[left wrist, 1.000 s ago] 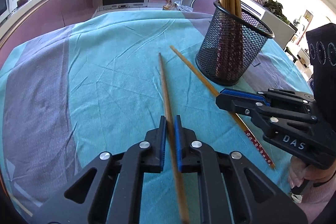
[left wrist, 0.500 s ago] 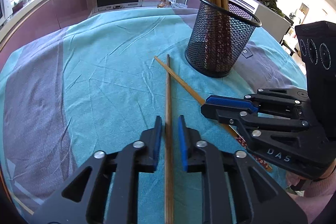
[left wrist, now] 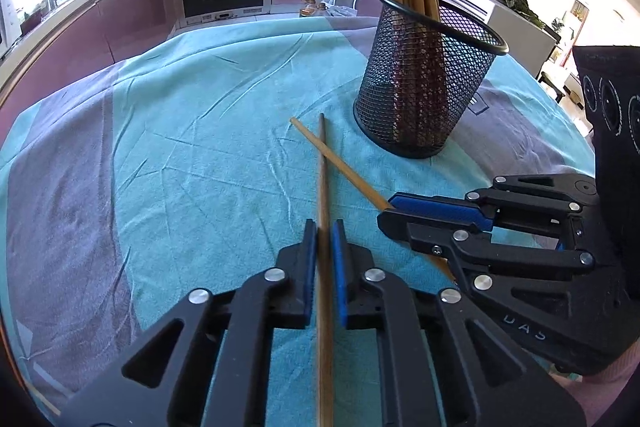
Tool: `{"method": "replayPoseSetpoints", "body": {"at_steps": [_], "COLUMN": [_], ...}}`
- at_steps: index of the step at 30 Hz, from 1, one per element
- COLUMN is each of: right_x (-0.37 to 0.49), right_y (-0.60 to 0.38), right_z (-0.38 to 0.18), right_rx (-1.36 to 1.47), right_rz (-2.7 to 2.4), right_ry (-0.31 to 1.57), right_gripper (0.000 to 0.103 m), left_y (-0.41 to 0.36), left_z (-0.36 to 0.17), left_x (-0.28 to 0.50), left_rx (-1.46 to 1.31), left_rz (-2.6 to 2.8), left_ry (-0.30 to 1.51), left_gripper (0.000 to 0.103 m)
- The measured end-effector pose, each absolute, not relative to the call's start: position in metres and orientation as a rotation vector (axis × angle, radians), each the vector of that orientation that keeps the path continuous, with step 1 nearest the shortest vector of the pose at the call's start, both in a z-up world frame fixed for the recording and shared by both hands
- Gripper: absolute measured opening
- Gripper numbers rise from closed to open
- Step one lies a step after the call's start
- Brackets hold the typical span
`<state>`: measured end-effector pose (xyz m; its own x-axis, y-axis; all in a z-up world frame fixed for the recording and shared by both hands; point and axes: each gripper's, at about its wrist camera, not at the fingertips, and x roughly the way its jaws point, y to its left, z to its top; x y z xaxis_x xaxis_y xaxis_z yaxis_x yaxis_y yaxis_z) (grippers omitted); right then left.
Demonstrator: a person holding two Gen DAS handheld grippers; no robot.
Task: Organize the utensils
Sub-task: 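Lift both chopsticks upright off the cloth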
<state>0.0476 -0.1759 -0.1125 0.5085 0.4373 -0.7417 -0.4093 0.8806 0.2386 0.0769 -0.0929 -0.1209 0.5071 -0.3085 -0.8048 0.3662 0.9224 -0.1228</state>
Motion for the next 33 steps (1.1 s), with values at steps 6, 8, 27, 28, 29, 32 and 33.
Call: {"method": "replayPoseSetpoints", "body": {"at_steps": [6,8,27,28,29,32,33], "right_x": [0.043,0.041,0.024,0.024,0.023,0.022,0.021], "right_y": [-0.184,-0.187,-0.207,-0.208,-0.209,-0.211,-0.212], "right_z": [-0.107,-0.104,-0.075,-0.073,-0.072,-0.068,-0.067], "right_rx": [0.061,0.065,0.101,0.103,0.104,0.109,0.109], "right_rz": [0.53,0.535,0.569,0.569,0.57,0.571,0.571], "right_ry": [0.889,0.878,0.789,0.785,0.78,0.769,0.764], "right_gripper": [0.006,0.006,0.006,0.006,0.006,0.006,0.006], "left_y": [-0.092,-0.092,-0.079,-0.079,-0.078,-0.077,-0.077], "left_z": [-0.118,-0.116,-0.091,-0.089,-0.087,-0.081,-0.079], "left_x": [0.076,0.075,0.059,0.059,0.058,0.055,0.055], "left_rx": [0.056,0.054,0.022,0.02,0.018,0.015,0.014], "left_rz": [-0.404,-0.404,-0.415,-0.417,-0.419,-0.424,-0.426], "left_ry": [0.947,0.941,0.882,0.878,0.875,0.862,0.858], "left_gripper": [0.008,0.008,0.008,0.008,0.008,0.008,0.008]}}
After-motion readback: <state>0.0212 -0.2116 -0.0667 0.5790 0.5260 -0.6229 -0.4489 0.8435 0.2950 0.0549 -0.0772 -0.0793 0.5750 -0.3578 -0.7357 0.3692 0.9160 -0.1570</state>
